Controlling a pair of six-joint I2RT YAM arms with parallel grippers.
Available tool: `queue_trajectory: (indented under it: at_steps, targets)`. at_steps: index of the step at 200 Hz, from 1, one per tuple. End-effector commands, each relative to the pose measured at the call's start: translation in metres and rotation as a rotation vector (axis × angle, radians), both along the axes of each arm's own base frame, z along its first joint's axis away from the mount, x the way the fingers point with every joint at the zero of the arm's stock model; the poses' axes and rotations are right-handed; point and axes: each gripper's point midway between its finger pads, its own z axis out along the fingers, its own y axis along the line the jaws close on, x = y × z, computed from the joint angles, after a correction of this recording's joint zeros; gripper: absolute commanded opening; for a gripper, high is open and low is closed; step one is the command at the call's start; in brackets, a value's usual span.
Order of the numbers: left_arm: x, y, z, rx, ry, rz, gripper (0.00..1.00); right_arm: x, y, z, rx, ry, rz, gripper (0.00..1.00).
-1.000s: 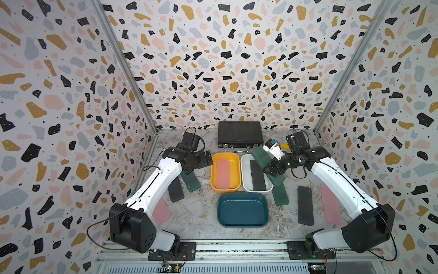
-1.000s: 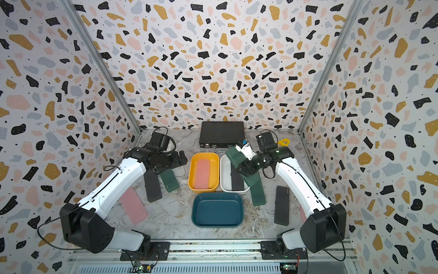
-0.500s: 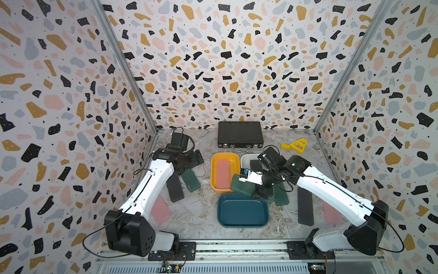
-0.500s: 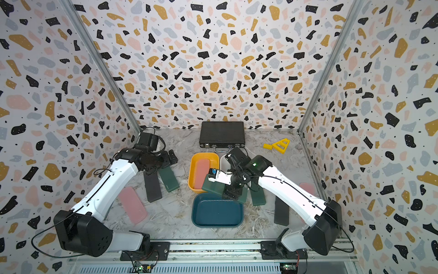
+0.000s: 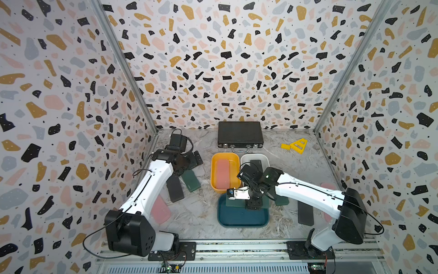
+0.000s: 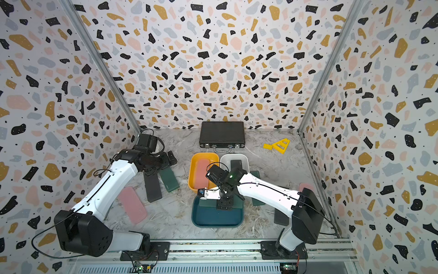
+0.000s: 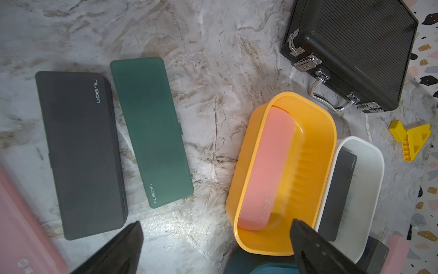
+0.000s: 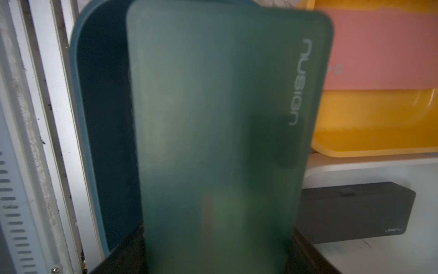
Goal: Place the pencil cases by color into the storage box
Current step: Place the pencil case at the storage box.
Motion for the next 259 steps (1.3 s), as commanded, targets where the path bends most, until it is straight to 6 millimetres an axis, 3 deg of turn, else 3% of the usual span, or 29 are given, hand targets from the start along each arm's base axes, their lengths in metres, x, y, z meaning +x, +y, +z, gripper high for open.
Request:
queue_trajectory:
  at_steps: [1,65,69,99,259]
  targets:
    - [-0.002,0.001,0.003,-0.017,-0.015,0.009,1.0,0.004,0.008,0.001,0.02,-0.027,0.001,0.54]
    - [-0.001,0.001,0.001,-0.019,-0.014,0.017,1.0,0.001,0.014,-0.023,-0.019,0.011,-0.006,0.53]
    - [-0.001,0.001,0.0,-0.02,-0.012,0.017,1.0,-0.008,0.019,-0.025,-0.018,0.013,0.024,0.54]
    - [-0.002,0.001,-0.001,-0.02,-0.009,0.016,1.0,-0.013,0.022,-0.039,-0.037,0.037,0.02,0.53]
    - [-0.002,0.0,-0.01,-0.023,0.01,0.016,1.0,-0.018,0.015,-0.099,-0.123,0.099,-0.006,0.53]
